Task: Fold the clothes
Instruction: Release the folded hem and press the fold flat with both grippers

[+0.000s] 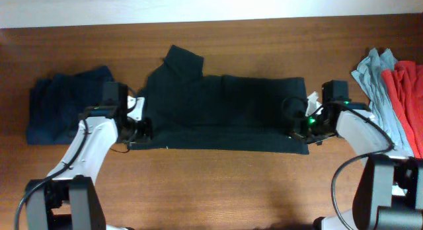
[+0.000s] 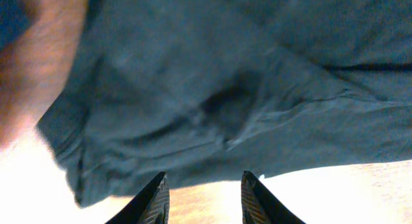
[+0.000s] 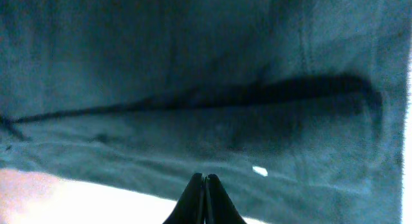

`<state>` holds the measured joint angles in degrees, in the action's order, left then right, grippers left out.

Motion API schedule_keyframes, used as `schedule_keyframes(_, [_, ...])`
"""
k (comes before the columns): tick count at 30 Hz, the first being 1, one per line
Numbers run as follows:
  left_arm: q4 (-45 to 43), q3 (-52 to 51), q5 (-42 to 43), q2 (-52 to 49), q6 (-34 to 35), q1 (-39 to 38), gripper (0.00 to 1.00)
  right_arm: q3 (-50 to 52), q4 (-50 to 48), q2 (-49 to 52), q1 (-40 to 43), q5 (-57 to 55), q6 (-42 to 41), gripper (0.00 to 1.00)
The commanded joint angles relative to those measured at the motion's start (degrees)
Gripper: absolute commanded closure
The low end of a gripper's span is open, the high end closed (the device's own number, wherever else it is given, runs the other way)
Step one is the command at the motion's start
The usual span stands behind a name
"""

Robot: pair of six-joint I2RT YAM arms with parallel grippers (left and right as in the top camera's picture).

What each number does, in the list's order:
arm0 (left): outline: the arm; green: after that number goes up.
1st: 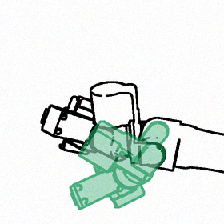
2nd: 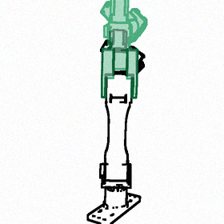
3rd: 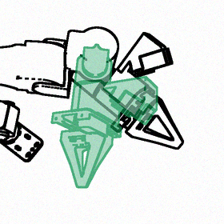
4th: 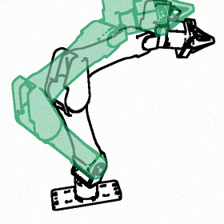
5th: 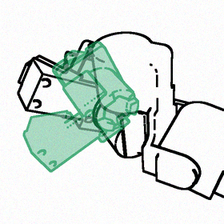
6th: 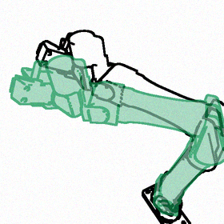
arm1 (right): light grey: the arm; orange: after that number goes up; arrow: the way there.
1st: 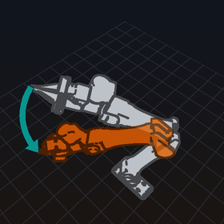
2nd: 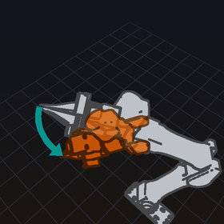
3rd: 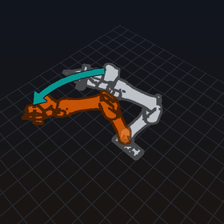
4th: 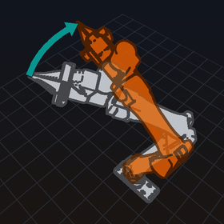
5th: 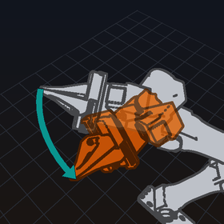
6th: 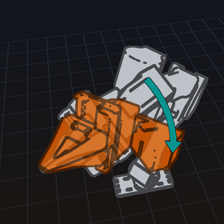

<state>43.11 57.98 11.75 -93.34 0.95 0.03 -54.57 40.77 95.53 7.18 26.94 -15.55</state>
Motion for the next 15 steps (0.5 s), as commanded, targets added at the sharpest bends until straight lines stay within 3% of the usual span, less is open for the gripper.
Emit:
schedule_keyframes(1, [-2.1, 0.7, -1.7, 0.7, -3.4, -3.0, 0.61, 2.6, -3.1, 3.6, -2.3, -3.7, -4.7, 0.96])
schedule_keyframes(10, [-4.7, 0.5, -0.8, 0.3, -8.7, -3.8, 0.59, 3.0, -4.2, 6.0, -2.3, -3.6, -5.4, 0.96])
schedule_keyframes(15, [-3.8, -0.2, -0.3, 0.1, -10.0, -5.6, 0.69, 2.4, -5.6, 5.9, -2.3, -3.0, -5.3, 0.96])
